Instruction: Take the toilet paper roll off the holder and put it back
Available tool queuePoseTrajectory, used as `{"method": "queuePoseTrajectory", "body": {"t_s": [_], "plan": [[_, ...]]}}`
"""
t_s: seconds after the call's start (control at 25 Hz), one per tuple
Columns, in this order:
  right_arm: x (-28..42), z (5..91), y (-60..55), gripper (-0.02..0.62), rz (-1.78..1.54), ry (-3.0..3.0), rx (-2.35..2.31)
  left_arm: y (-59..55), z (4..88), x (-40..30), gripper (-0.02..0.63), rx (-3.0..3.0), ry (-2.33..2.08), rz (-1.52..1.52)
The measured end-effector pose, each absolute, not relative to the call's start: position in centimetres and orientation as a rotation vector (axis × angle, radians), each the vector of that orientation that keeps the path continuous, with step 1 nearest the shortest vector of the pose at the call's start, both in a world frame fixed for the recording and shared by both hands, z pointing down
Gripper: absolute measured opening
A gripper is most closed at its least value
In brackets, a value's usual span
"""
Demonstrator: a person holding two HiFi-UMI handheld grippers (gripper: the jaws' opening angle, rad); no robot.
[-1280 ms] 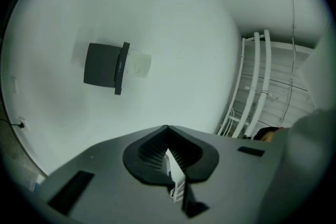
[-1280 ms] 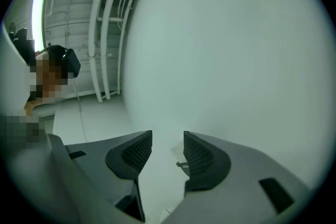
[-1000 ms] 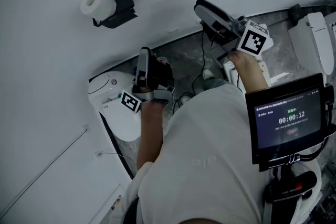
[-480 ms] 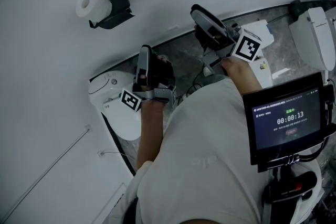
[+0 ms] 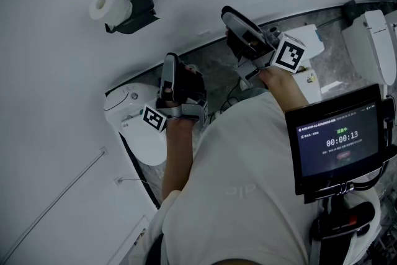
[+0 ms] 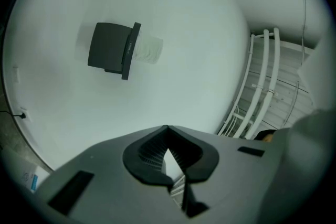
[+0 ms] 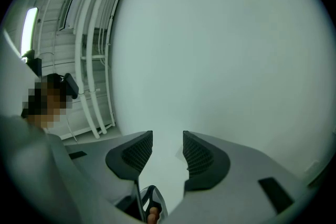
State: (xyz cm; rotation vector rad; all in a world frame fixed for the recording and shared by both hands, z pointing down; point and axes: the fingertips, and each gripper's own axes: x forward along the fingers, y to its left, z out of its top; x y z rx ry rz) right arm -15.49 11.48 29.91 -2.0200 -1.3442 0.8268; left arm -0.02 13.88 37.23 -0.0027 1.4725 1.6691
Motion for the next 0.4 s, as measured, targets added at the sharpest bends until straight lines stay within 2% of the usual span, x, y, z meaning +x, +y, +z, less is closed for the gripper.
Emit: {"method": "queuePoseTrajectory", "body": {"t_s": [0.4], "plan": [[-16.04, 30.09, 11.47, 0.192, 0.820, -1.369, -2.011, 13.84, 37.33, 0.09, 0.004, -0.001, 1.468, 1.665]]}}
